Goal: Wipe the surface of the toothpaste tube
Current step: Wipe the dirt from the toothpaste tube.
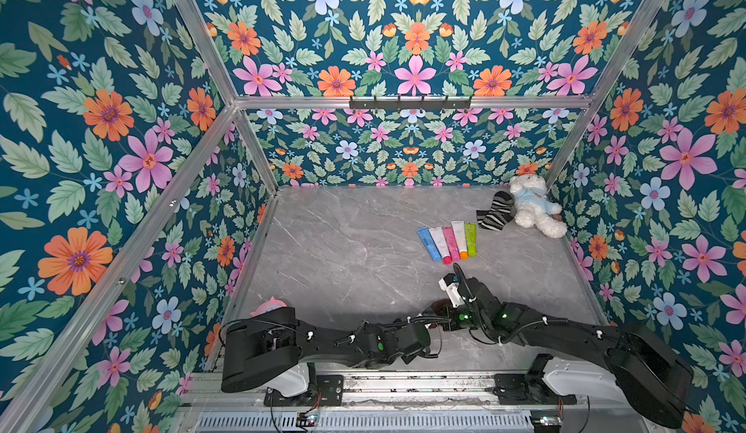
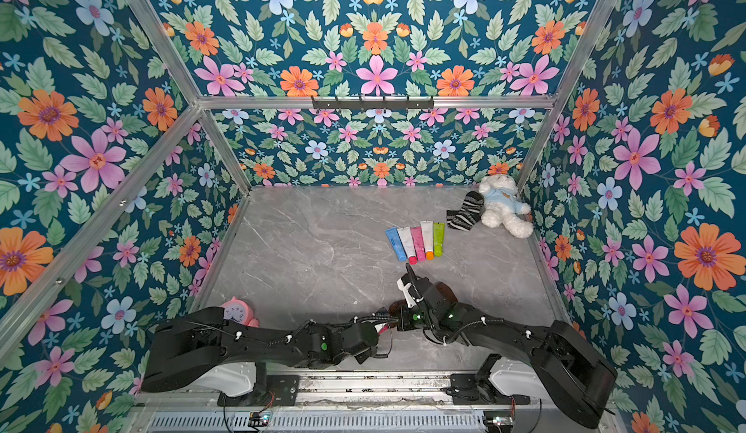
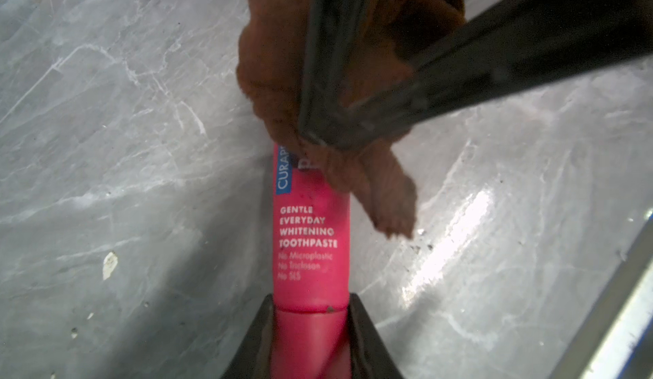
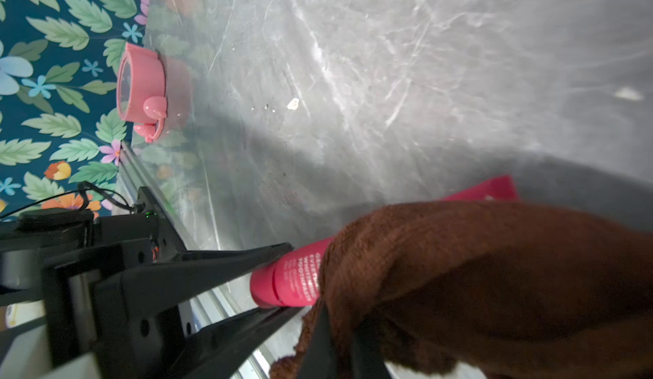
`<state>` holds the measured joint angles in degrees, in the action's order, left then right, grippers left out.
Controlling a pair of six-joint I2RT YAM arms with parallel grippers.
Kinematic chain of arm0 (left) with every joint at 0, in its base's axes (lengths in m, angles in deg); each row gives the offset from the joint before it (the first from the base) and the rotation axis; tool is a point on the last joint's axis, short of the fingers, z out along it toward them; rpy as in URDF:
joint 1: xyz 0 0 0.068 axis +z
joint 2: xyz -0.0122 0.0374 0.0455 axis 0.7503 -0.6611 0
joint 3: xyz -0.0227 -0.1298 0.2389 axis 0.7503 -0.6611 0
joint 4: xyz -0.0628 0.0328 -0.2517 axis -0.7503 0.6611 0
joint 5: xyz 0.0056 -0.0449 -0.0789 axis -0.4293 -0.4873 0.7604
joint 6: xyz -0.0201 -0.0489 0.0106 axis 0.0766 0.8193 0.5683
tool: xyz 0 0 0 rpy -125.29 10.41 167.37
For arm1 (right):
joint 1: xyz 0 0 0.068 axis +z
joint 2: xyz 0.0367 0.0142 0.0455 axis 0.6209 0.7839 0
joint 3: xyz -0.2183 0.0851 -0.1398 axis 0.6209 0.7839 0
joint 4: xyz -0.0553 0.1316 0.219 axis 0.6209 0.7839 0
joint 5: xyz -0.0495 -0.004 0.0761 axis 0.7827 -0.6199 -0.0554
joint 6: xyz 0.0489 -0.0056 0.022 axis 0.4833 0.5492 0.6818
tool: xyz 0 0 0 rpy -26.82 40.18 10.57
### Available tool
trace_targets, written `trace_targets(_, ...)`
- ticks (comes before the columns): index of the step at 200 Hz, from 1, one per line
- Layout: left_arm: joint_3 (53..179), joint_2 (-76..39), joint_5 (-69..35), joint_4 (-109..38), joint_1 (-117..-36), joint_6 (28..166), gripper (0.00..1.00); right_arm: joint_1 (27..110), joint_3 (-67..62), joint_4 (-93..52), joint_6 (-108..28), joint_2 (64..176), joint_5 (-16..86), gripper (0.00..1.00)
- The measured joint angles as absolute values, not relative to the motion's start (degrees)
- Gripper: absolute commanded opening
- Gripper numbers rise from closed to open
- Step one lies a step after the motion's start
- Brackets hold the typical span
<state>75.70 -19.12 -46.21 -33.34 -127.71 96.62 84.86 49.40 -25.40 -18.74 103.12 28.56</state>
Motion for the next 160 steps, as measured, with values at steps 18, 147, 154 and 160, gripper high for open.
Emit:
trace_targets(18, 75.68, -18.99, -46.36, -33.34, -127.88, 96.60, 0.00, 84.93, 49.29, -28.07, -18.54, 106.71, 26.55, 0.00)
trace_targets(147, 72.90, -13.22, -51.04, -32.79, -129.37, 96.67, 0.00, 81.01, 45.27, -19.04, -18.87, 110.53, 37.37, 0.00)
trace_targets(154, 72.84, -12.96, -51.32, -32.94, -129.46, 96.67, 0.00, 80.80, 45.24, -18.30, -19.02, 110.40, 38.44, 0.00)
trace_targets(160, 72.82, -12.91, -51.54, -33.05, -129.59, 96.67, 0.00, 80.73, 45.27, -17.73, -19.22, 110.12, 39.21, 0.00)
